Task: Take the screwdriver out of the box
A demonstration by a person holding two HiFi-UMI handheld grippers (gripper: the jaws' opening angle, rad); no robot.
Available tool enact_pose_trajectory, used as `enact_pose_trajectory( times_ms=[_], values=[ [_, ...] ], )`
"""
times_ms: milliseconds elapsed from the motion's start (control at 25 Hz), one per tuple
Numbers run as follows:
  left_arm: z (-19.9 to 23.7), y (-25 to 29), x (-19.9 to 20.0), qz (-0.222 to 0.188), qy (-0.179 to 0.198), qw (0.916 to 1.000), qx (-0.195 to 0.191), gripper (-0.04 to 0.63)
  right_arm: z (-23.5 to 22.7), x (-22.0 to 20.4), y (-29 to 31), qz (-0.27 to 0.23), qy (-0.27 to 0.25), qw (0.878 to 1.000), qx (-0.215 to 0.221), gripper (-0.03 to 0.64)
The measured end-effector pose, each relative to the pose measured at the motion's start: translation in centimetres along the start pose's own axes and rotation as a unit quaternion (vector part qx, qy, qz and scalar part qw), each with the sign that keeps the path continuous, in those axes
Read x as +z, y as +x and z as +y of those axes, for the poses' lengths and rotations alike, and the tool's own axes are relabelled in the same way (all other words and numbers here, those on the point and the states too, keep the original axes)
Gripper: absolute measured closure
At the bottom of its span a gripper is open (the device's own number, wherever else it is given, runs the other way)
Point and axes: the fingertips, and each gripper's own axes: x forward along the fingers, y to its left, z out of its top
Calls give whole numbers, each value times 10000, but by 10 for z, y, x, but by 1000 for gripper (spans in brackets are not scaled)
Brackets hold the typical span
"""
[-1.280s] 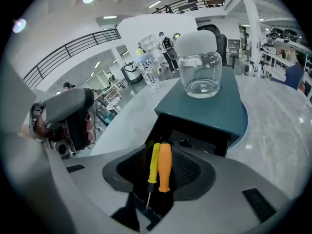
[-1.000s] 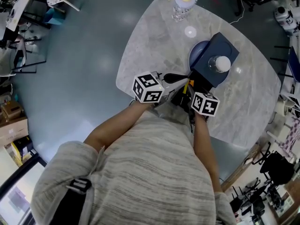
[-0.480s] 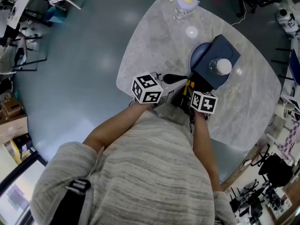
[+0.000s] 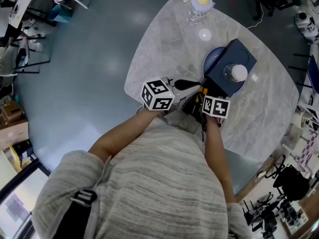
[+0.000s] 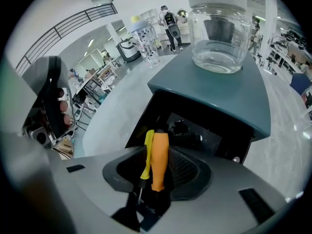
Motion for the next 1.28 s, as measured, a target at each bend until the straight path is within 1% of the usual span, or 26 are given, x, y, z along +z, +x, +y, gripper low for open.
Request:
enact_pose_trajectory(
  times_ms=[400, 480, 640, 920, 1080, 1280],
  values=[
    [-1, -2, 1, -12, 17, 10000, -13, 578, -2, -1, -1, -7, 177, 9998, 96, 488],
    [-2, -2, 1, -3, 23, 10000, -20, 578, -2, -1, -3, -68, 151, 9998, 112, 508],
    [-5, -1, -1, 19, 29, 10000, -38, 578, 1, -1, -5, -110, 35, 9998, 147, 507],
    [-8, 0, -4, 54, 39, 10000, -56, 578, 0, -3, -7, -136, 13, 9998, 154, 508],
    [-8, -1, -4, 43, 36, 10000, -48, 578, -3, -1, -13, -271, 101, 9995, 138, 508],
    [-12, 0, -4, 65, 52, 10000, -54, 578, -4, 7, -26, -593, 253, 9977, 185, 508]
  ],
)
